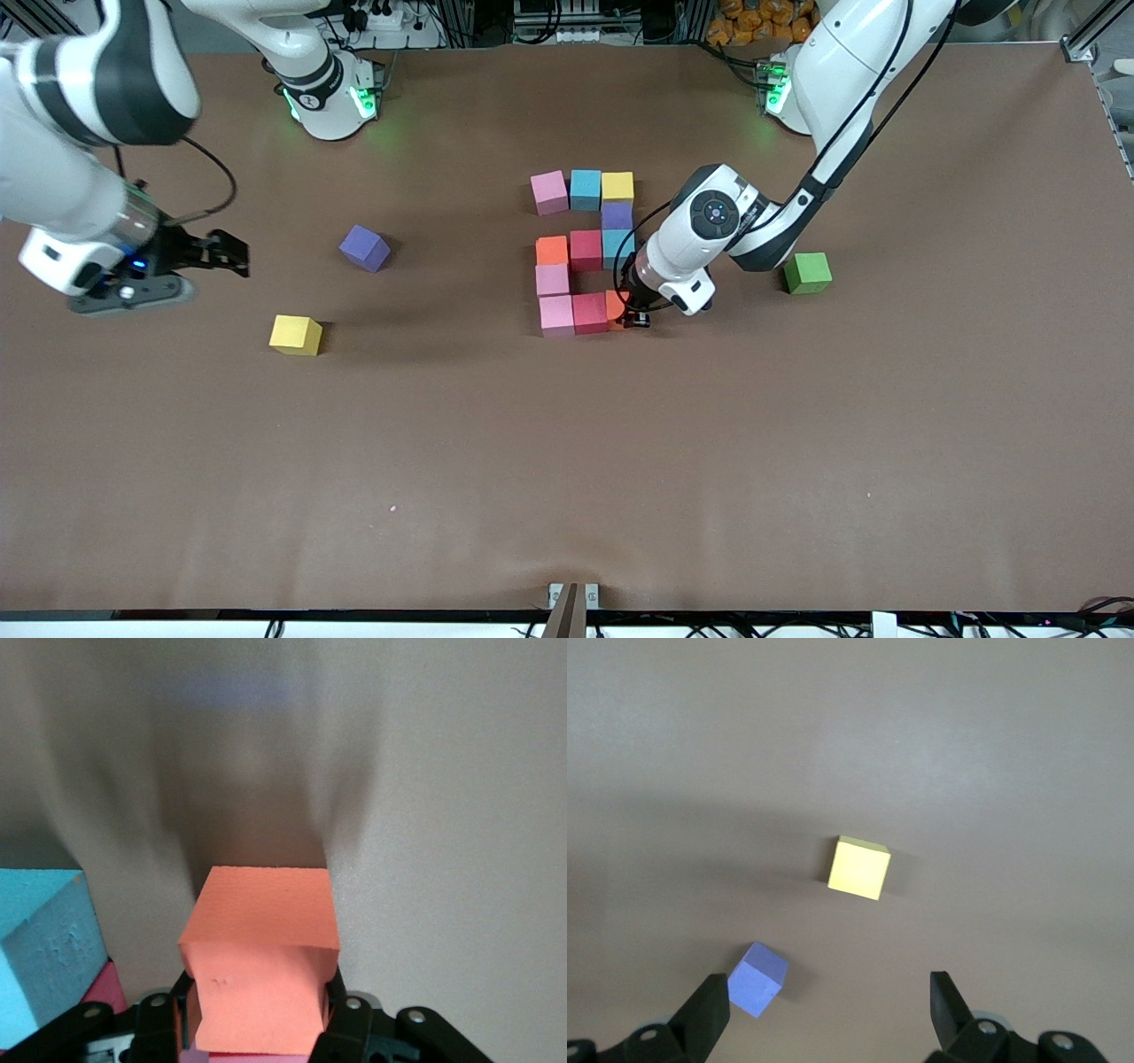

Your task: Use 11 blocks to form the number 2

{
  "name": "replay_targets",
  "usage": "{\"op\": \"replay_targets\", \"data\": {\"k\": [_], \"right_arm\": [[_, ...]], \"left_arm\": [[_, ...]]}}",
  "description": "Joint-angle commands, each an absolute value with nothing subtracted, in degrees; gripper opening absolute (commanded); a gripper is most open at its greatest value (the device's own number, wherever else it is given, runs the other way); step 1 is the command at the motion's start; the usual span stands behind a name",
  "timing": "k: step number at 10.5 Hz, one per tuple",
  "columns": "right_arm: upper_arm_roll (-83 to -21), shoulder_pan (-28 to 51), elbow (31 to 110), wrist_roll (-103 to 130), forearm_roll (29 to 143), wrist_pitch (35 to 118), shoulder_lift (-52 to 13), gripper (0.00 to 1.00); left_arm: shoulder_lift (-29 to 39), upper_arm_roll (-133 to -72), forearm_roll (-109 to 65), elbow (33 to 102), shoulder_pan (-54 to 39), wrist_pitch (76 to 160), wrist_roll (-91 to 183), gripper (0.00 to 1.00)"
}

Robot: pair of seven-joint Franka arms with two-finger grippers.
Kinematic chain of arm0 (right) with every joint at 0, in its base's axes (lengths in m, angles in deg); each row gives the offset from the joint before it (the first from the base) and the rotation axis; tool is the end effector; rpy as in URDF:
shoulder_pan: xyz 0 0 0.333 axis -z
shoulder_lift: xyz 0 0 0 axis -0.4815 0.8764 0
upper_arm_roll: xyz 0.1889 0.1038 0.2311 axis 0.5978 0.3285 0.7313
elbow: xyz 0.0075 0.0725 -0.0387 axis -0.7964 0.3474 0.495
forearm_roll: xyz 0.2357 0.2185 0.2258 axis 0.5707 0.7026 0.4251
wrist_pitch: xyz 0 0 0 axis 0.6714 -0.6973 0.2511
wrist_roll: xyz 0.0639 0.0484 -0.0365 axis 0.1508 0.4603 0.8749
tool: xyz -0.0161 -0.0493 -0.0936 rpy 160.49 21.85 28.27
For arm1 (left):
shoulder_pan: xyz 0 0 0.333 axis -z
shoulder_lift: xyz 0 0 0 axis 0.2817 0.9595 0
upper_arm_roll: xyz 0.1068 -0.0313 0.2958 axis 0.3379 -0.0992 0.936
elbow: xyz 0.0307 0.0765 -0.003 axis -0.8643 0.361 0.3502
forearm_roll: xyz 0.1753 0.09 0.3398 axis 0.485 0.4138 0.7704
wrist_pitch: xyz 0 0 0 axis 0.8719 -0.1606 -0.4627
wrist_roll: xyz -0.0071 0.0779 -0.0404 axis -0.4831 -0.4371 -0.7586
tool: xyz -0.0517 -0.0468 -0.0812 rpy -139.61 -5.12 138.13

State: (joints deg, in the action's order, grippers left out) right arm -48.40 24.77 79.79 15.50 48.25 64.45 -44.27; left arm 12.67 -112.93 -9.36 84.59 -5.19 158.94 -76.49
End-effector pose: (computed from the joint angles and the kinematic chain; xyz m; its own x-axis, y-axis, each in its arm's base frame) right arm 0.5483 0.0189 0.5084 0.9849 0.1618 -0.0623 0.1626 -0.9866 0.0088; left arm 0.4750 -0.3904 0.2051 -0.0201 0.9543 -0.2982 0.9997 0.0222 0.0037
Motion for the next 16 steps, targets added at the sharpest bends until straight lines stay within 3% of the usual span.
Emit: {"op": "replay_targets", "data": {"k": [1,5,8,13,16], "right_arm": [[-49.86,25.97,74.47,14.71,48.3,58.7,-44.5,1.0],[-52.07,25.27,67.11,10.68,48.38,53.42,-44.33,1.0],[-51.98,26.23,64.89,11.27,48.3,54.02,-43.71,1.0],[-51.19,29.48,63.39,15.93,52.85,53.15,-43.71,1.0],[-47.94,31.34,62.6,15.94,52.34,51.56,-43.71,1.0]], "left_arm": [[12.87,-112.83,-9.16,84.18,-4.67,159.53,-78.06,1.0],[10.77,-112.83,-9.07,84.1,-5.02,158.92,-77.63,1.0],[6.29,-113.88,-8.81,83.83,-5.72,154.88,-77.27,1.0],[4.61,-114.85,-9.51,70.24,-9.94,134.87,-65.36,1.0],[4.17,-114.5,-8.72,64.69,-12.3,128.0,-49.47,1.0]]}}
